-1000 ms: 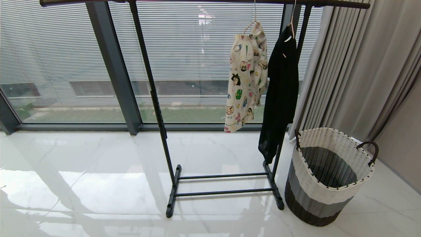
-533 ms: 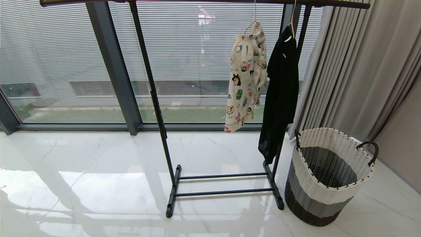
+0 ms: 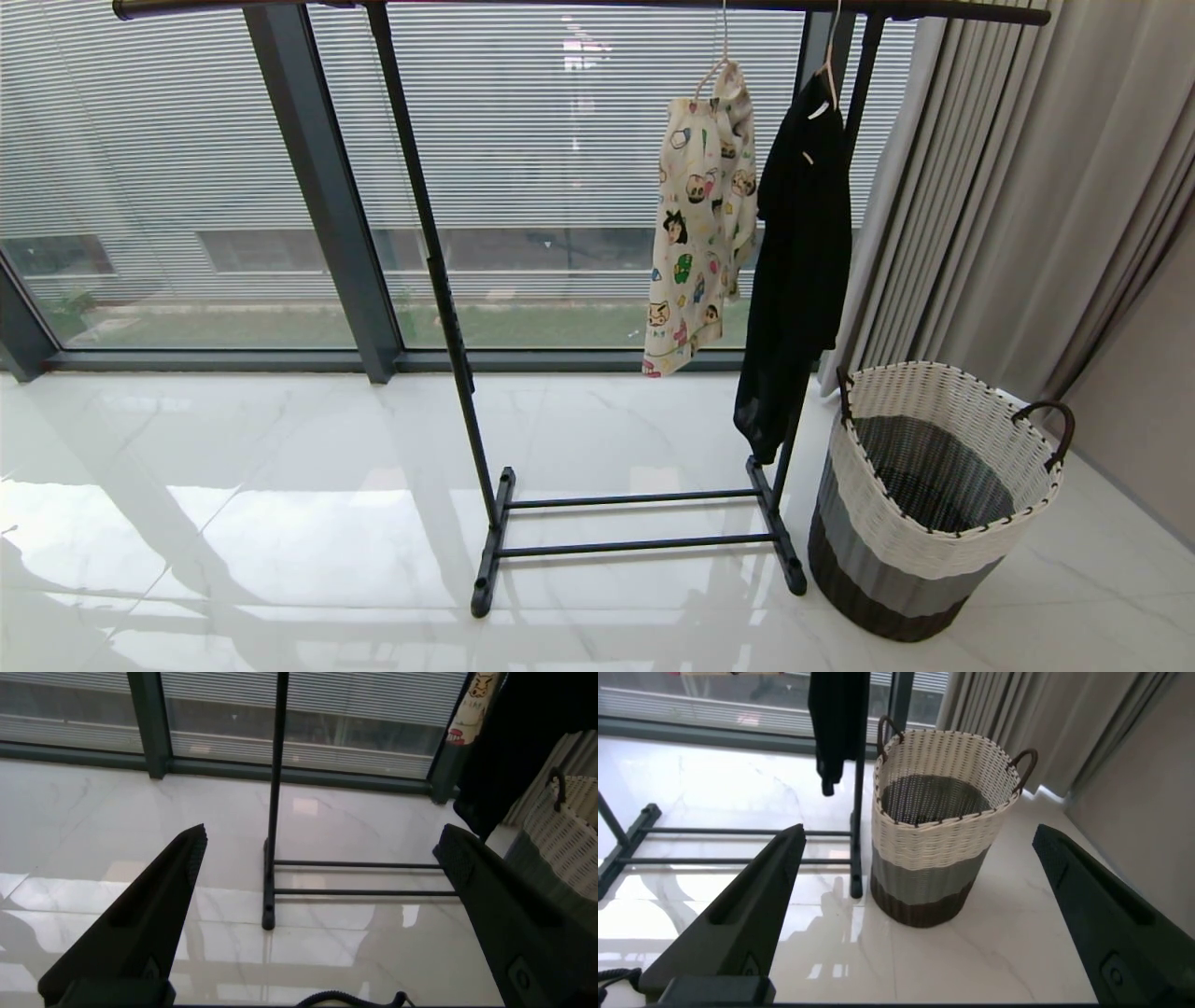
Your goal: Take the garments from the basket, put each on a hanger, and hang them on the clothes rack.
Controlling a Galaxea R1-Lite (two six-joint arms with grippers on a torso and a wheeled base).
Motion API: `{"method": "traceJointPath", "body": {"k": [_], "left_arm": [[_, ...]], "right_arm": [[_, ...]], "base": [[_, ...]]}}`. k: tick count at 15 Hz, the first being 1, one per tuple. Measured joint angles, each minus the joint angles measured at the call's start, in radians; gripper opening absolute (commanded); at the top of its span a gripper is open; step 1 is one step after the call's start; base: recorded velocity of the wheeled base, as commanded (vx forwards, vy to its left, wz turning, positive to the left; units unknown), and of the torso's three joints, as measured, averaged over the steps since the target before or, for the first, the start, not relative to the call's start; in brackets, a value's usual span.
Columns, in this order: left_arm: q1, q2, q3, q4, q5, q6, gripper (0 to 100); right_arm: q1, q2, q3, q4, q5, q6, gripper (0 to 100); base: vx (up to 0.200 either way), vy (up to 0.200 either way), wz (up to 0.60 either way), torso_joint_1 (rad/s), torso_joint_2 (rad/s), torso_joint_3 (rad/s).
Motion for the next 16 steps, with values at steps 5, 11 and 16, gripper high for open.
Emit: {"method": "traceJointPath", "body": {"k": [5,11,16], "left_arm": [[0.000,0.000,0.000,0.000,0.000,0.000,100],[0.000,0.000,0.000,0.000,0.000,0.000,100],[0.000,0.000,0.000,0.000,0.000,0.000,100]], "right_arm": [[0.000,0.000,0.000,0.000,0.000,0.001,100],[0.000,0.000,0.000,-0.001,0.000,0.004,100],[0.000,0.000,0.000,0.000,-0.001,0.003,100]], "base": [[0.000,0.000,0.00,0.000,0.00,0.000],[0.000,0.000,0.00,0.000,0.00,0.000],[0.000,0.000,0.00,0.000,0.00,0.000]]}}
